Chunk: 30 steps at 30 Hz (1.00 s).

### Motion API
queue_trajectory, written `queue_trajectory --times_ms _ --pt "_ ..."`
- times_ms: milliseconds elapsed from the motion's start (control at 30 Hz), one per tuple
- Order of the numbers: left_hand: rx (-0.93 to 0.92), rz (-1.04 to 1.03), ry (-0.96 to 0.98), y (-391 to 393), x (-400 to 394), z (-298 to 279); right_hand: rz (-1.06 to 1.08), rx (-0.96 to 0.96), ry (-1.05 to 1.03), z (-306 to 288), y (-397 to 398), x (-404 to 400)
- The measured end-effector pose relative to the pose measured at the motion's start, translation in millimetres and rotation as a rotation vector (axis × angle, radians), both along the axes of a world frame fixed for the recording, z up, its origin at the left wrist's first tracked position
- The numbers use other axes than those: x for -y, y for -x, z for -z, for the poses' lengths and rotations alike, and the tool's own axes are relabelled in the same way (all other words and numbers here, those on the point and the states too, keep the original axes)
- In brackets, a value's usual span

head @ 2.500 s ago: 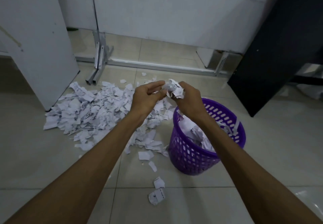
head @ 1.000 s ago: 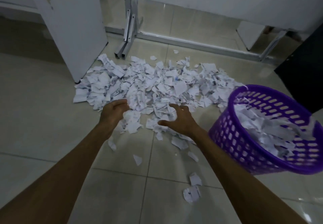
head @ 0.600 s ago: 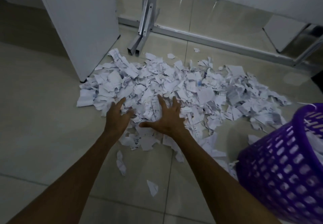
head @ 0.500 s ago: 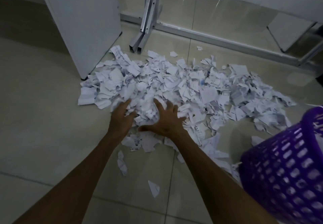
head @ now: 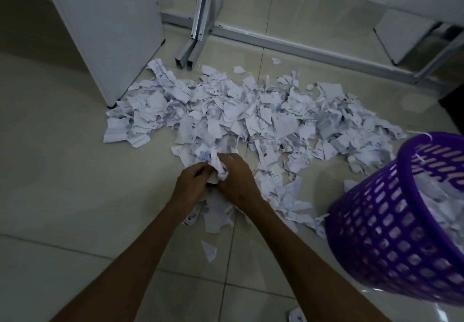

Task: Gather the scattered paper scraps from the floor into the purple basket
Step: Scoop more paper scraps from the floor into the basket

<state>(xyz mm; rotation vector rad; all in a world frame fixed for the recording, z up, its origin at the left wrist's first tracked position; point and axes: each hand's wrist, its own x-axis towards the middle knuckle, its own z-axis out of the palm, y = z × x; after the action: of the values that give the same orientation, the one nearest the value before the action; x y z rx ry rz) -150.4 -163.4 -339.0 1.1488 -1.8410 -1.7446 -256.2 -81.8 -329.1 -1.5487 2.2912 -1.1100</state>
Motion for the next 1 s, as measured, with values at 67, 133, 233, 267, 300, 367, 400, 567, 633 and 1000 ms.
queue_trajectory --times_ms 67,133,233,267,300,367,400,567,633,1000 --pt "0.017 -0.047 -0.025 -1.1 -8.6 1.9 0.016 0.036 -0.045 0.2 0.3 -9.5" --pt "0.000 -0.117 -0.096 -3.5 -16.7 0.9 0.031 0.057 -0.135 -0.7 3.9 -19.4" --pt "-0.079 -0.202 -0.174 -3.6 -24.4 -10.1 0.076 0.101 -0.121 -8.3 10.5 -32.4" --pt "-0.092 -0.224 -0.200 -2.2 -25.6 -16.6 0.101 0.127 -0.108 -14.4 11.3 -35.0" --pt "-0.100 -0.249 -0.230 -0.3 -25.7 -23.6 0.124 0.165 -0.105 -20.8 12.2 -37.0" --pt "-0.158 -0.290 -0.272 3.4 -26.8 -40.2 0.172 0.267 -0.090 -35.5 15.2 -41.8" --pt "-0.193 -0.302 -0.278 4.8 -26.6 -46.8 0.189 0.303 -0.077 -42.5 16.7 -43.2" --pt "-0.258 -0.283 -0.184 12.6 -29.1 -90.8 0.269 0.332 -0.039 -97.3 36.2 -55.7" --pt "-0.298 -0.246 -0.206 19.1 -35.5 -114.8 0.275 0.314 -0.003 -124.4 45.5 -66.8" --pt "-0.514 -0.076 -0.176 64.2 -92.7 -209.0 0.353 0.422 0.188 -237.0 81.8 -126.1"
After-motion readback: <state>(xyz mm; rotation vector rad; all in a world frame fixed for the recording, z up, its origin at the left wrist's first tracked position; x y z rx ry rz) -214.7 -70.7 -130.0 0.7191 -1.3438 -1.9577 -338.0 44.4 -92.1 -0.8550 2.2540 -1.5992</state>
